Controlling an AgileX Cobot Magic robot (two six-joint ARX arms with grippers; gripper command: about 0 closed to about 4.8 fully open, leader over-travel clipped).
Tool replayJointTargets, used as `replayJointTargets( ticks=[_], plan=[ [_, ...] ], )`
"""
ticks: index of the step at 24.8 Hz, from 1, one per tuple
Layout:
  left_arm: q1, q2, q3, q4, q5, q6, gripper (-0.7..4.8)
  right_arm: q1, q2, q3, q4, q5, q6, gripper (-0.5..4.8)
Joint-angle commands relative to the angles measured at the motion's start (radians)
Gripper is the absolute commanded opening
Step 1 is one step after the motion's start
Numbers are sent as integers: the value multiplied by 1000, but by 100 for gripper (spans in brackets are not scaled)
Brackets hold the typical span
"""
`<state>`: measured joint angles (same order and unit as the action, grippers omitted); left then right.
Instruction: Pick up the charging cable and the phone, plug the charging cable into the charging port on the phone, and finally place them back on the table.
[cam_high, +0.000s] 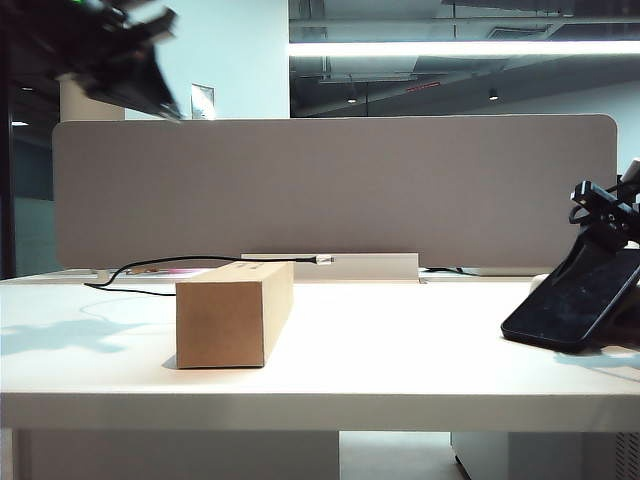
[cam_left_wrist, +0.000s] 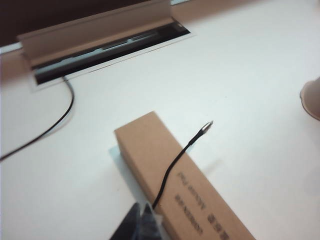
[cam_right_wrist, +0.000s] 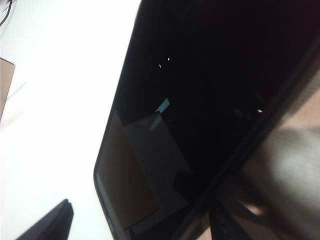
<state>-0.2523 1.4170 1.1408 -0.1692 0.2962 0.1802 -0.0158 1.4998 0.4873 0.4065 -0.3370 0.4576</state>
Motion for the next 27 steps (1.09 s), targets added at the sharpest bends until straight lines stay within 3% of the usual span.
replayJointTargets(
  ticks=[1, 13, 14, 20, 22, 23, 25, 27],
  plan=[
    [-24, 90, 90, -23, -2, 79, -6, 3, 0, 4, 27, 2, 22, 373],
    [-47, 398, 438, -270, -4, 146, 6, 10, 58, 19, 79, -3, 70, 368],
    [-47, 402, 440, -259, -4, 148, 30, 10, 76, 26, 79, -3, 70, 368],
    [-47, 402, 440, -228, -3, 159, 30, 16, 159, 28, 179, -3, 101, 367],
    [-55, 410, 440, -197, 4, 181, 30, 16, 188, 27, 199, -3, 127, 345],
    [-63, 419, 442, -179, 5, 210, 31, 16, 198, 27, 199, -3, 126, 296],
    [-77, 426, 445, -180, -1, 241, 31, 16, 199, 27, 196, -2, 126, 255],
    [-87, 438, 452, -181, 0, 268, 31, 16, 199, 27, 202, -3, 126, 245]
  ],
)
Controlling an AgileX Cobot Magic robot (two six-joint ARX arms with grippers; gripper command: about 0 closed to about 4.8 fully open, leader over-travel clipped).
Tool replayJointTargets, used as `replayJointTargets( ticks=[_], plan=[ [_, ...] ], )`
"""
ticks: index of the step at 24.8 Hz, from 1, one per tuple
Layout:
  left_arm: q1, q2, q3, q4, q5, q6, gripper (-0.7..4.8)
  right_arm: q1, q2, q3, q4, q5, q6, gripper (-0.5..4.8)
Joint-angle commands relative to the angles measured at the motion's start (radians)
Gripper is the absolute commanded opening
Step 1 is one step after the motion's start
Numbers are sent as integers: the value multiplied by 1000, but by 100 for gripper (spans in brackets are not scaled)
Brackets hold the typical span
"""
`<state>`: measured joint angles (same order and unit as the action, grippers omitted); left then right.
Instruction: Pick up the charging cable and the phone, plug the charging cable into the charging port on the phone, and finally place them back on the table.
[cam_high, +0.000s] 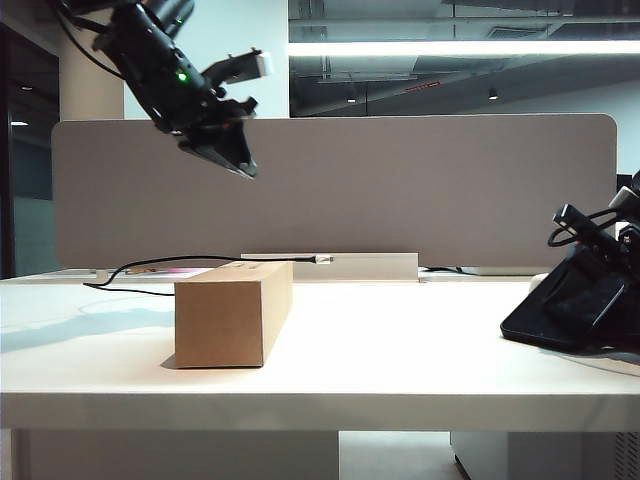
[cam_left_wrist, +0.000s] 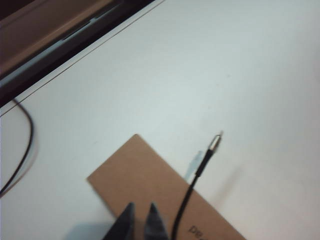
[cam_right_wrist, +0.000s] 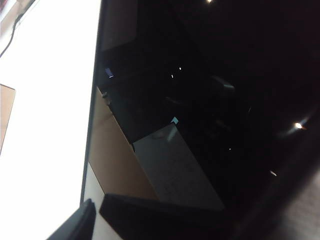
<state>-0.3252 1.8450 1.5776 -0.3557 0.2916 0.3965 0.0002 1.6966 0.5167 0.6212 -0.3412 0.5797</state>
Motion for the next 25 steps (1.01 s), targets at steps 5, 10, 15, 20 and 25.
replayJointTargets(
  ticks=[5, 10, 15, 20, 25],
  plan=[
    [-44, 34, 18, 21, -4, 114, 102, 0, 2, -2, -10, 2, 4, 238],
    [-63, 68, 18, 52, -2, 127, 122, 0, 2, -2, -11, -3, 4, 102],
    [-104, 105, 18, 72, 0, 129, 180, 0, 2, -2, -10, -21, 3, 4],
    [-139, 134, 18, 84, -8, 209, 190, 0, 1, -2, 3, -104, -4, -8],
    [-155, 172, 18, 112, -64, 307, 193, 0, -15, -3, 10, -200, -5, -9]
  ],
)
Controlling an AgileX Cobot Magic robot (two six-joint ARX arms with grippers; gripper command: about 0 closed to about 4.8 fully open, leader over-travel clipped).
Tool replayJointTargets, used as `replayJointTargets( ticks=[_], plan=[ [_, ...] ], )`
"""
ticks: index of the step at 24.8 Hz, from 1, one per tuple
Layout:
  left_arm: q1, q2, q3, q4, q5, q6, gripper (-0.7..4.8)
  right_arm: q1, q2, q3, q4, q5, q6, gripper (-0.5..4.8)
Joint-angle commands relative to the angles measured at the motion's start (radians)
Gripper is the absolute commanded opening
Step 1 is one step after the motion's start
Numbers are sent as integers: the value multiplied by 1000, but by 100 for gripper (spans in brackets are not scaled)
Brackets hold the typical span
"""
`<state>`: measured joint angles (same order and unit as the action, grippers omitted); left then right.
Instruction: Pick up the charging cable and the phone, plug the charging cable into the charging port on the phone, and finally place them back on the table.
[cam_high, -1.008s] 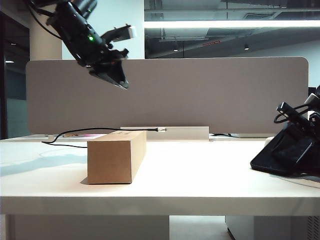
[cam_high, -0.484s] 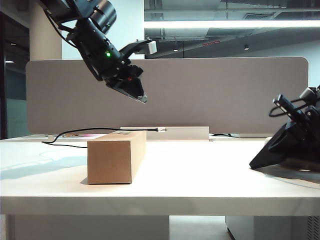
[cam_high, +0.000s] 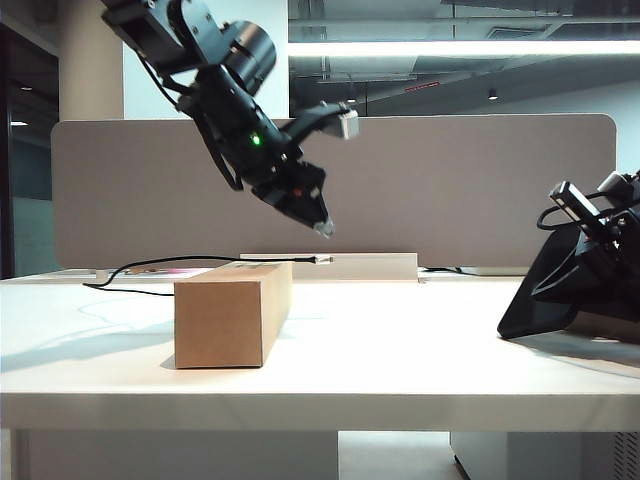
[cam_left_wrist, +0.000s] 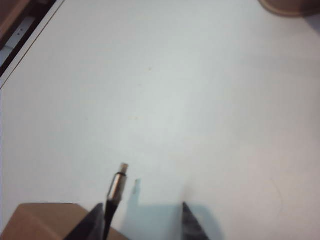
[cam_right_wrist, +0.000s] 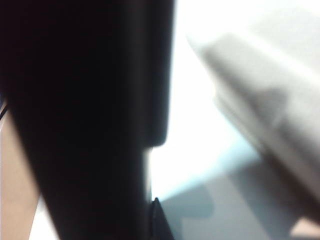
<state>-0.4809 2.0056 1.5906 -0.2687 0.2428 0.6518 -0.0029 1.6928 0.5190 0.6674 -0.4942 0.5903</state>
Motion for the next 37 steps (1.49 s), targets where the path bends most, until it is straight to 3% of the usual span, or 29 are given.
replayJointTargets(
  ticks=[1, 10, 37],
  plan=[
    [0, 17, 5, 32, -15, 60, 193, 3, -18, -5, -38, -52, -15, -9],
    [0, 54, 5, 151, -73, 76, 192, 3, -110, -5, -42, -60, -18, -9],
    [0, 119, 5, 174, -112, 100, 171, 3, -114, -5, -66, -66, -18, -9]
  ],
)
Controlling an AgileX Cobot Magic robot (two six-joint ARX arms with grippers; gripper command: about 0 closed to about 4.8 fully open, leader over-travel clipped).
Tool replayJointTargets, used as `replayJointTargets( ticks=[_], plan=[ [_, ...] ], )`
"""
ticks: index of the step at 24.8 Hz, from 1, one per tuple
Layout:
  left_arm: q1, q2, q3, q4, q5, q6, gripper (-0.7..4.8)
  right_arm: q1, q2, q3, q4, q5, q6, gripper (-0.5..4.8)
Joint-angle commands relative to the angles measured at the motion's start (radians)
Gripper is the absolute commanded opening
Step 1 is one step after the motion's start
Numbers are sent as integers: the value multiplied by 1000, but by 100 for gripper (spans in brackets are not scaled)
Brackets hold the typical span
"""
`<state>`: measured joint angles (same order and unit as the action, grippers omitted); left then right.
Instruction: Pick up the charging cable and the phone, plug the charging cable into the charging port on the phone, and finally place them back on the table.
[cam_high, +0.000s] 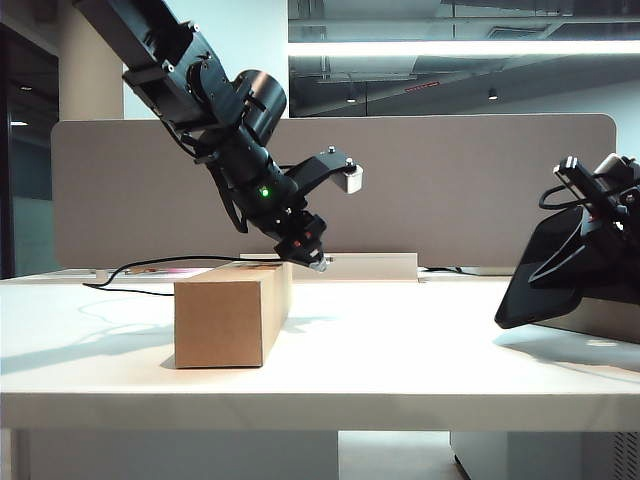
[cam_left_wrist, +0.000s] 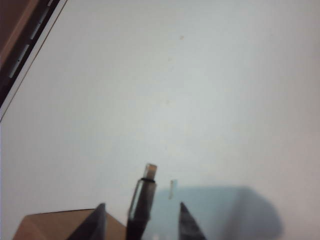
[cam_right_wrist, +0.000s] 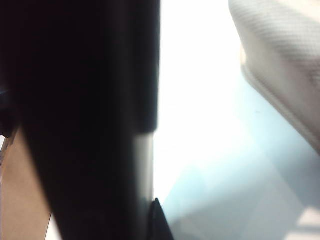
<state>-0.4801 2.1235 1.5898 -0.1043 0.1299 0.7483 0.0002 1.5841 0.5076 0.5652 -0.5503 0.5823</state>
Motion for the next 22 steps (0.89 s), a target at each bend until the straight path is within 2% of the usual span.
replayJointTargets(
  ticks=[1, 4, 17, 18, 20, 22],
  plan=[
    [0, 3, 5, 8, 2, 3, 122, 0, -6, 6, 36, -10, -10, -9],
    [0, 3, 5, 9, 2, 3, 59, 0, -6, 6, 36, -10, -11, -9],
    [0, 3, 5, 9, 6, 3, 56, 0, -6, 6, 36, -6, -10, -9],
    [0, 3, 5, 9, 6, 3, 51, 0, -6, 6, 36, -6, -10, -9],
    [0, 3, 6, 11, 27, 3, -5, 0, -6, 6, 36, -6, -10, -9],
    [0, 3, 6, 31, 44, 3, -6, 0, -6, 6, 37, -6, -10, -9]
  ],
)
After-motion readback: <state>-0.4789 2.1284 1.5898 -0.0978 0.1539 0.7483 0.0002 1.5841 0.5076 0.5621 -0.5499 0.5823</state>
